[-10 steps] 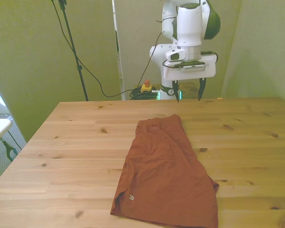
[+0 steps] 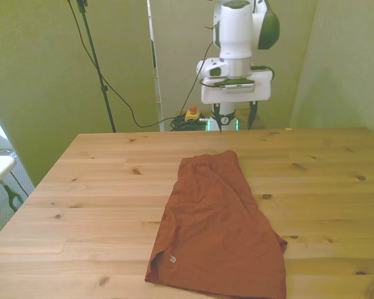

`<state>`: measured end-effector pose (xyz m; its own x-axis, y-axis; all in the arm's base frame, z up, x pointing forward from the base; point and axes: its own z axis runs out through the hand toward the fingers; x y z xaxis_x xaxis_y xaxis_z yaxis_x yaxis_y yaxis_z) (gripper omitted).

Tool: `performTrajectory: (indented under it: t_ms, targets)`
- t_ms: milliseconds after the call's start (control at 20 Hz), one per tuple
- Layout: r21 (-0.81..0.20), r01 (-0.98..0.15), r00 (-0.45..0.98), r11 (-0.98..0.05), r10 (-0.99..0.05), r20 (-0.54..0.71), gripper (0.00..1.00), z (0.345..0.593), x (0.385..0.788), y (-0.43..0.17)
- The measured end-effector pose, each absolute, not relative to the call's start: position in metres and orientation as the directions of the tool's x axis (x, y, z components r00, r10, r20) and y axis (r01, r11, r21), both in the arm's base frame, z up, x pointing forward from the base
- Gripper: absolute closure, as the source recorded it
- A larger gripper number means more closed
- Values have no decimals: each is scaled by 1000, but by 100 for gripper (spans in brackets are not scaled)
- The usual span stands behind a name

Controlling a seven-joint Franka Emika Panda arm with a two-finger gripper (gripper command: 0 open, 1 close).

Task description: Unfold the shorts

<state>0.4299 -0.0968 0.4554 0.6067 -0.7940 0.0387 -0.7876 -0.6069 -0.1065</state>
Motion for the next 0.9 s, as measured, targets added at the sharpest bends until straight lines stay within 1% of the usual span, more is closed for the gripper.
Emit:
performTrajectory:
  t_ms: [100, 200, 400, 500, 650, 750, 900]
  targets:
    - [-89, -836, 544, -541, -839, -8, 0, 451, 447, -146]
    - [-59, -876, 481, -478, -873, -81, 0, 434, 463, -188]
    - [-30, -911, 407, -411, -888, -213, 0, 395, 498, -250]
    - [-26, -913, 395, -406, -870, -294, 0, 383, 508, -270]
    - [-24, -903, 399, -429, -818, -415, 0, 376, 506, -289]
    - [-18, -896, 401, -443, -791, -462, 0, 372, 501, -298]
    - [-61, -889, 419, -453, -754, -505, 0, 367, 498, -309]
